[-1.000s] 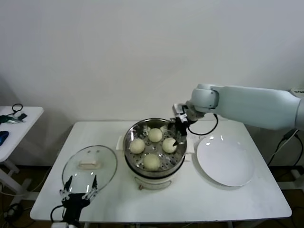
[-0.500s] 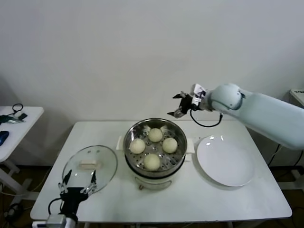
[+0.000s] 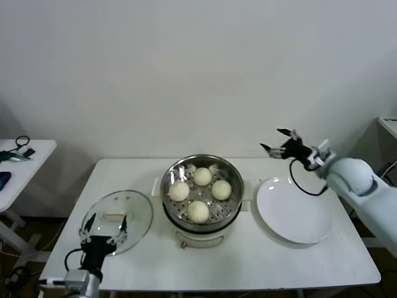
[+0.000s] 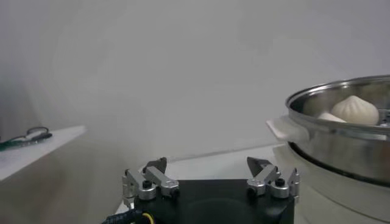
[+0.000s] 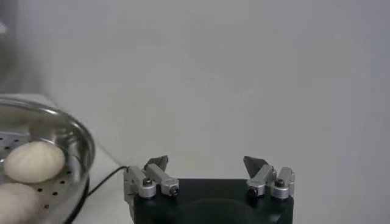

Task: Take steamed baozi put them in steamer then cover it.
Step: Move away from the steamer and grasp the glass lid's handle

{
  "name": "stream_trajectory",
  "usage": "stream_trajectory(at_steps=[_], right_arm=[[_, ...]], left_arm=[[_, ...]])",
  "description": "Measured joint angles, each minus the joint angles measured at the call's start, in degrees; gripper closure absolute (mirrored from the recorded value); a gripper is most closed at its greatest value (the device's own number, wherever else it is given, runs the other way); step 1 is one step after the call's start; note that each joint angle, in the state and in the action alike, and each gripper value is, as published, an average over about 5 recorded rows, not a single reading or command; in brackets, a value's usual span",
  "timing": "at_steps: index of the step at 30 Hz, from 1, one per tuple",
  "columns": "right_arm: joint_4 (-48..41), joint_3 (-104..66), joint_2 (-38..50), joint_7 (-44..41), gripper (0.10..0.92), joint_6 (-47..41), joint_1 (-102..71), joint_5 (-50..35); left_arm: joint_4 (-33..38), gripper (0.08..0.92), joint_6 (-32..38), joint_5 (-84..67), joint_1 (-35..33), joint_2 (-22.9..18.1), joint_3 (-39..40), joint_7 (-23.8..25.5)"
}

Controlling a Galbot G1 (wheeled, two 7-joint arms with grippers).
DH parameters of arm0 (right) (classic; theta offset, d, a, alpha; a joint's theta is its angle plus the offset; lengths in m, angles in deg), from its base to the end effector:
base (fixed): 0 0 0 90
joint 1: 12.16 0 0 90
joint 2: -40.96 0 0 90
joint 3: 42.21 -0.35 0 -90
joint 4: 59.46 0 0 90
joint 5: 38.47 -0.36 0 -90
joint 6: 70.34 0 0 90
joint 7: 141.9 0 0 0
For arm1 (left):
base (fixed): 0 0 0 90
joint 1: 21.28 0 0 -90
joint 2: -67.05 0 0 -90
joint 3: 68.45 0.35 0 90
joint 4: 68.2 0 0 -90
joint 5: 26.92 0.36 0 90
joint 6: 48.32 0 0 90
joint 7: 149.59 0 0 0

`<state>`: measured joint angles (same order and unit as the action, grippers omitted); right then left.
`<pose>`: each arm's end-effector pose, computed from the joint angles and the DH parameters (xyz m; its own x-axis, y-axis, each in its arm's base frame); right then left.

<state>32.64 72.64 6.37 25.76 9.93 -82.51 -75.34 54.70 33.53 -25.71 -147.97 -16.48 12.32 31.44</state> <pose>0.4136 -0.1914 -0.1875 -0.8893 -0.3946 0.2312 -0.4520 0.8355 -0.3126 0.1508 0.0656 -0.2969 -0.9779 -0.0829 0.1919 -0.0433 0.9784 0.2023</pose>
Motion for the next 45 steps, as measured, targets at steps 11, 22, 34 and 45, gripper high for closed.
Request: stream_trajectory(at_steps=[11, 22, 34, 45], right_arm=[[-0.27, -25.22, -11.67, -1.33, 0.203, 14.2, -31.69, 4.96], [-2.89, -30.3, -23.16, -1.38, 0.203, 25.21, -42.53, 10.97], [-5.27, -32.0, -28.45, -0.77, 0.203, 30.5, -46.59, 13.4], [-5.54, -32.64, -30.68, -0.55, 0.203, 31.83, -47.99, 14.26]], left_arm=[[-2.67, 0.177, 5.02, 4.79, 1.51, 2.26, 0.42, -3.19], [-10.28, 0.177, 11.04, 33.94, 2.05, 5.82, -0.47, -14.05], [-23.81, 0.177, 11.27, 62.78, 5.76, 7.22, 1.15, -22.75], [-33.56, 0.177, 11.29, 72.7, 11.02, 7.83, 2.42, -26.03]])
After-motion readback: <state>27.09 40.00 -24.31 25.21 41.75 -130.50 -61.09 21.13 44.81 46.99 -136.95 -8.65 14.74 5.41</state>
